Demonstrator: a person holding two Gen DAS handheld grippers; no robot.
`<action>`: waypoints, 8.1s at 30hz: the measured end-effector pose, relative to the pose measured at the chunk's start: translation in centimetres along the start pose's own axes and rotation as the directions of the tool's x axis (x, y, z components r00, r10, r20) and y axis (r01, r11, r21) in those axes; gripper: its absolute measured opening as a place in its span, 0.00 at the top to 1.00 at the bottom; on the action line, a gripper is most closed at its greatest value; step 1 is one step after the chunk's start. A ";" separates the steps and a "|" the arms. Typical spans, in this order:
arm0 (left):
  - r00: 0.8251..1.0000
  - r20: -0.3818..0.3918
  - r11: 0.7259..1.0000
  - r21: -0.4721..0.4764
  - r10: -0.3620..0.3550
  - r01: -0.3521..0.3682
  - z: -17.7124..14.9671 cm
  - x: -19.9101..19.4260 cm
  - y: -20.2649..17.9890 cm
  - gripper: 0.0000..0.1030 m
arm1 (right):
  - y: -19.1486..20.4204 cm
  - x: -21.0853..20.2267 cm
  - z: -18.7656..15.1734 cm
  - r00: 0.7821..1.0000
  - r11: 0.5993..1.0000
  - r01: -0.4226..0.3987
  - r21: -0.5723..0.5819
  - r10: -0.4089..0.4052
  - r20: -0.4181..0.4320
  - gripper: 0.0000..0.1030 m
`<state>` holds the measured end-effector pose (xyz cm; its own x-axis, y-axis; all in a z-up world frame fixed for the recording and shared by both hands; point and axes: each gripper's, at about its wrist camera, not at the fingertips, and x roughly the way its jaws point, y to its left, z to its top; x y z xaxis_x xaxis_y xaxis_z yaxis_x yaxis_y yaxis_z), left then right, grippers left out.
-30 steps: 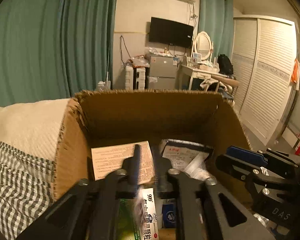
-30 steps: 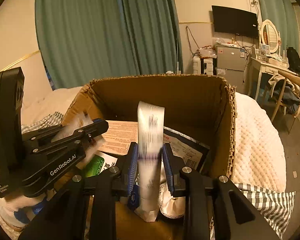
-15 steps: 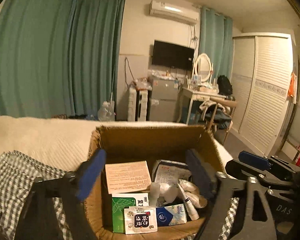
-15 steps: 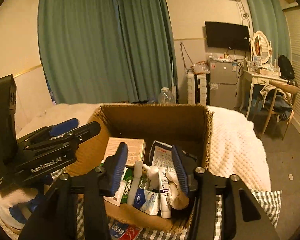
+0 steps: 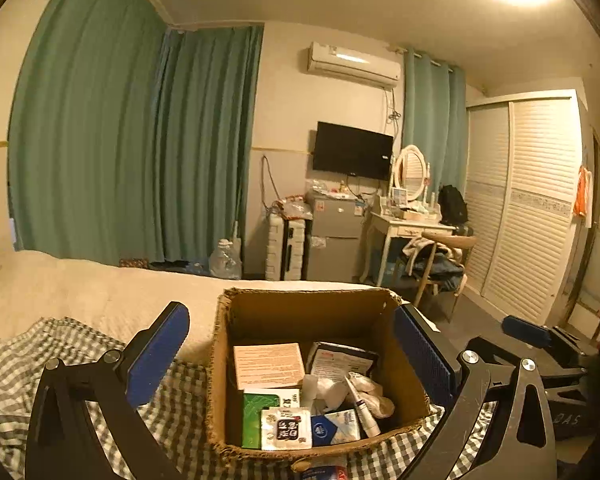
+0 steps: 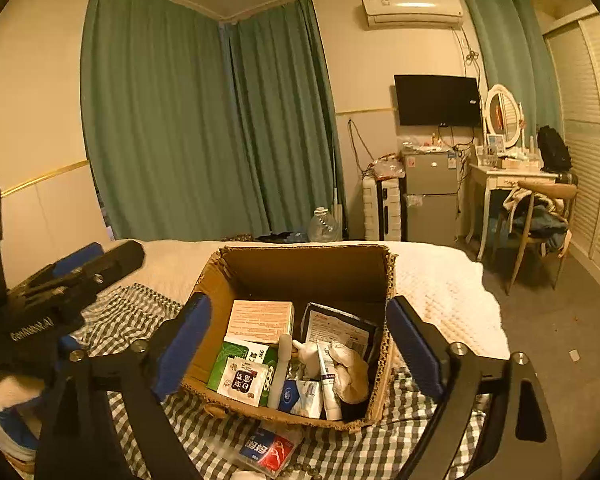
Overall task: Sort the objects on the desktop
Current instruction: 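Withdraw both grippers from the box back toward the item pile, then grasp the white plastic bottle with the left gripper while the right grasps the clear floss-pick jar, then lift the white bottle and floss-pick jar toward the cardboard box with both grippers, then lower both items into the box and open both grippers, then withdraw both grippers from the box back toward the bedspread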
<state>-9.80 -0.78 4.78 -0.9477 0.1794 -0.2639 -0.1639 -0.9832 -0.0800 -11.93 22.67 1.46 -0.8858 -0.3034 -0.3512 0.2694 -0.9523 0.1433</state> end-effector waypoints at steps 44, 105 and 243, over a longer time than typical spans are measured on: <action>0.866 -0.501 0.984 -0.150 0.010 -0.098 -22.5 2.0 -1.5 0.00 | 1.6 -1.7 -11.5 0.975 0.994 0.091 -0.054 -0.100 -0.200 0.00; 0.932 -0.312 0.980 -0.019 0.183 -0.198 -14.7 0.7 4.8 0.69 | 7.0 6.3 -19.3 0.909 0.997 -0.042 -0.062 0.013 -0.416 0.37; 0.998 -0.055 0.999 -0.036 0.020 -0.022 -2.6 -2.8 0.6 0.00 | 4.2 -6.0 -2.2 0.985 0.999 0.028 -0.046 -0.020 0.169 0.00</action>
<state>-6.51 -1.81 2.95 -0.9342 0.1609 -0.3183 -0.1327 -0.9852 -0.1087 -4.71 20.43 2.13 -0.9419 -0.2750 -0.1928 0.2620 -0.9608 0.0904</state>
